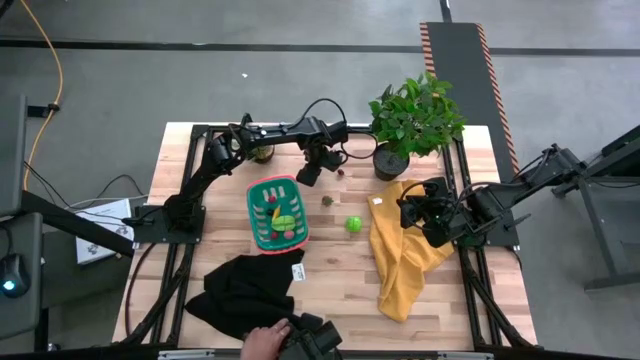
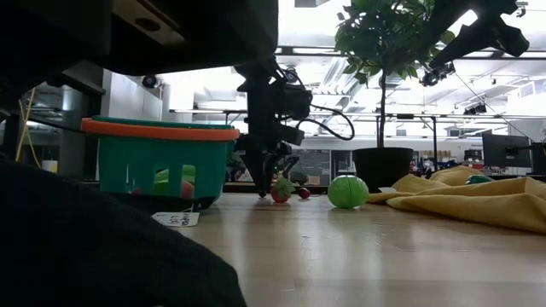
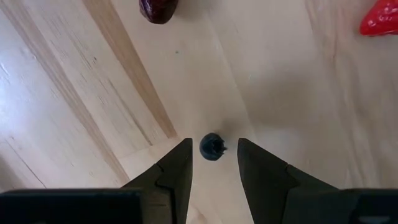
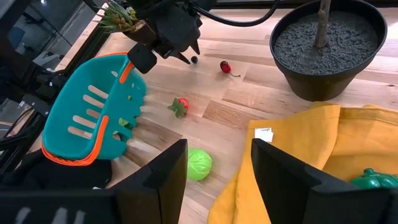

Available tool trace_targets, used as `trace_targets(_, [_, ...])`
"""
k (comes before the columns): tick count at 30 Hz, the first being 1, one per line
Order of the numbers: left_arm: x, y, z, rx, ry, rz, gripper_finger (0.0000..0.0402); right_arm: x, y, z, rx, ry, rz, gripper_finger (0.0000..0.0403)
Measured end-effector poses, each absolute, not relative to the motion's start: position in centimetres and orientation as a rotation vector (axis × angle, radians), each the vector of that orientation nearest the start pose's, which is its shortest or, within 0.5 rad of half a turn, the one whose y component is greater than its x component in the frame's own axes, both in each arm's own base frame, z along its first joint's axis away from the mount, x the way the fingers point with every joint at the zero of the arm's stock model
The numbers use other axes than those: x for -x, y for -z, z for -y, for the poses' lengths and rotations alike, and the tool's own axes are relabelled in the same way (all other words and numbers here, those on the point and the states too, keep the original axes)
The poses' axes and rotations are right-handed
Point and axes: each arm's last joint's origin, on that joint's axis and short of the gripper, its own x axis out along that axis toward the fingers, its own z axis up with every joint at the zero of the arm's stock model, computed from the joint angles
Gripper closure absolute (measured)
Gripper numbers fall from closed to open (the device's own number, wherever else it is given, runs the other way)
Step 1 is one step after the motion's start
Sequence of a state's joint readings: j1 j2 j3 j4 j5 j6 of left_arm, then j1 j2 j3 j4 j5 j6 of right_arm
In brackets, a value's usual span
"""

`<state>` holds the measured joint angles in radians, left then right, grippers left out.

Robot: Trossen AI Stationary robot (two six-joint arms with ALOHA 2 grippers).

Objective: Pick and placing Produce into tupperware
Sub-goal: Put the blueberry in the green basket

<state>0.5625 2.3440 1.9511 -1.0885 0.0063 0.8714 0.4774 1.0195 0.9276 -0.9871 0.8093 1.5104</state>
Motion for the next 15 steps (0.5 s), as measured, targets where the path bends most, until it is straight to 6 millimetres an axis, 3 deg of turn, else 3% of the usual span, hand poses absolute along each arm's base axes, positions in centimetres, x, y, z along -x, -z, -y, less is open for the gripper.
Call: trace_targets(15, [-39.09,-15.79,-24.82,-0.348,0.193,-1.511,0.0287,-16.35,-28.87,-6.1,-0.762,0.813,-0.425,0.0234])
